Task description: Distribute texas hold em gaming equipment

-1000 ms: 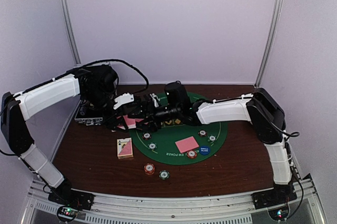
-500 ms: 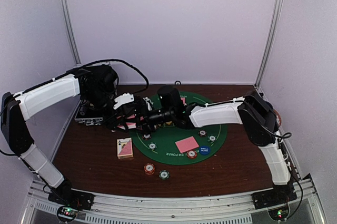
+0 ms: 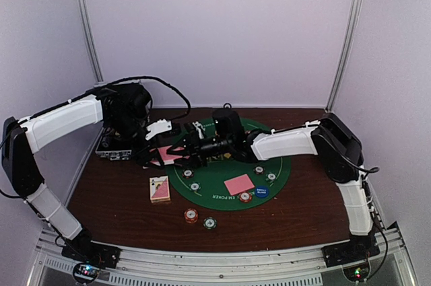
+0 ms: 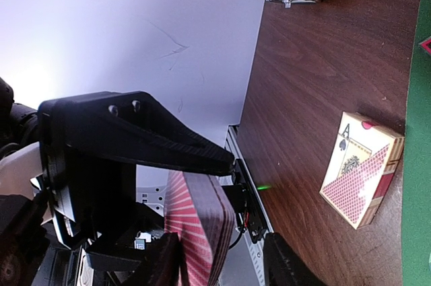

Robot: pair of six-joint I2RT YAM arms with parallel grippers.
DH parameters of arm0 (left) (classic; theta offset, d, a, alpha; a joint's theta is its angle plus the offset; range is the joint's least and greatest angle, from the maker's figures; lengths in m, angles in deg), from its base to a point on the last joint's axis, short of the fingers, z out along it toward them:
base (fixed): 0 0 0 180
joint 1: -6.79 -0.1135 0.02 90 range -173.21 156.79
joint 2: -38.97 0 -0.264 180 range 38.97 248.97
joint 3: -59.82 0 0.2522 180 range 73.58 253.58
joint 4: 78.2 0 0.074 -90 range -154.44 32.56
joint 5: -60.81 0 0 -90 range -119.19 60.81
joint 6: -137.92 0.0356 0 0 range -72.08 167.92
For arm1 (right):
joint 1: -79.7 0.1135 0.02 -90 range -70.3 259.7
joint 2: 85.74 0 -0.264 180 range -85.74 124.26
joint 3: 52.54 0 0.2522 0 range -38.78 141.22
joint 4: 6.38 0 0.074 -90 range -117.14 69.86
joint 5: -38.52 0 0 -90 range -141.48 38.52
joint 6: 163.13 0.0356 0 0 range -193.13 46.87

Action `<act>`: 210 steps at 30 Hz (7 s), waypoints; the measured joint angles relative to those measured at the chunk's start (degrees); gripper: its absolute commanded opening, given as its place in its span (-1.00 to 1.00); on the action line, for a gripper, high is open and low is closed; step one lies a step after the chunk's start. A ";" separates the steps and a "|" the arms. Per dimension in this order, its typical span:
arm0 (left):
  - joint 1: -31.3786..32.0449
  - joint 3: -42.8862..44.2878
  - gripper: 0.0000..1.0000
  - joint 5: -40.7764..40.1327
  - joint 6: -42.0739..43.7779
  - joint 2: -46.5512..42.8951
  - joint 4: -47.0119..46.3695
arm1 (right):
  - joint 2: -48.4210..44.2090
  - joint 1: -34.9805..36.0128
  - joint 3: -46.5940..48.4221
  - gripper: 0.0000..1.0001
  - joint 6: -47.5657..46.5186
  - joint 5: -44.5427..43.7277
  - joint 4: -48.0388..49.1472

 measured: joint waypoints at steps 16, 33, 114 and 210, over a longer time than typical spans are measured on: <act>0.00 0.00 -0.76 -0.11 0.02 0.00 0.00 | -4.63 -2.45 -2.78 -0.77 -1.55 0.28 -3.65; 0.00 0.00 -0.77 -1.03 0.07 0.00 0.00 | -5.03 -2.38 -3.63 -0.61 5.84 2.47 3.23; -0.11 -2.95 -0.84 -2.54 0.48 -2.34 -0.70 | 19.26 -7.93 35.89 0.35 -26.25 -13.53 -45.29; -0.11 -0.94 -0.90 -1.18 -0.20 -2.21 0.85 | -3.39 -0.04 0.07 -0.40 0.57 0.35 -4.37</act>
